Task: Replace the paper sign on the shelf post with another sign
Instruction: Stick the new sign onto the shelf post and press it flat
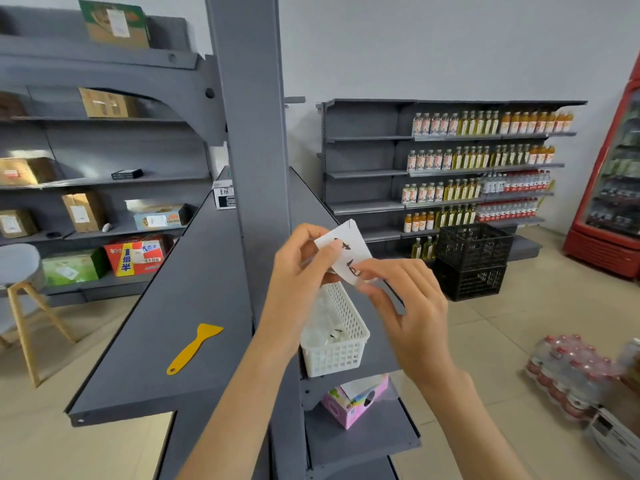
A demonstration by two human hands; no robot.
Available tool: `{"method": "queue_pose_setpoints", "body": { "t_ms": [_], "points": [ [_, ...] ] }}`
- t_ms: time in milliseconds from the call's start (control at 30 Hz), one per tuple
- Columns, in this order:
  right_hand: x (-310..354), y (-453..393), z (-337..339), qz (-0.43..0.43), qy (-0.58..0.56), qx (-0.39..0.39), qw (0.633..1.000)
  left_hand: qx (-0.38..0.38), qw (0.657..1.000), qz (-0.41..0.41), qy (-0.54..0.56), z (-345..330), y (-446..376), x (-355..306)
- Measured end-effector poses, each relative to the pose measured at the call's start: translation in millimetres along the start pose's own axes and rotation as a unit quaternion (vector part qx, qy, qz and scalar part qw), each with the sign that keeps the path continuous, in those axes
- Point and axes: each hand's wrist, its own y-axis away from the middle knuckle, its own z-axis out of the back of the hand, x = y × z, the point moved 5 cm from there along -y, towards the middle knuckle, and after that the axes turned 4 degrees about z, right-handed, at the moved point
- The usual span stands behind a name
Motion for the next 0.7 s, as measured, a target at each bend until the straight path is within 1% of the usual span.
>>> {"method": "queue_pose_setpoints", "body": {
  "t_ms": [100,233,433,500,600,700],
  "points": [
    [19,-23,-6,-0.034,-0.057,0.011,0.998,0.008,0.998,-0.064,-0.025,20,-6,-34],
    [45,-60,-17,-0.057,-0.118,0.002,0.991,0.012,0.989,-0.139,-0.055,49,-17,-81],
    [72,-121,-35,-0.099,-0.225,-0.02,0.969,0.015,0.978,-0.181,-0.106,88,-30,-126],
    [79,-140,-41,-0.109,-0.236,-0.005,0.966,0.02,0.974,-0.186,-0.126,97,-34,-132],
    [82,-167,-50,-0.122,-0.22,0.032,0.967,0.029,0.971,-0.188,-0.144,107,-43,-140],
    [82,-192,-52,-0.109,-0.187,0.037,0.976,0.038,0.968,-0.199,-0.147,113,-55,-153]
  ]
}}
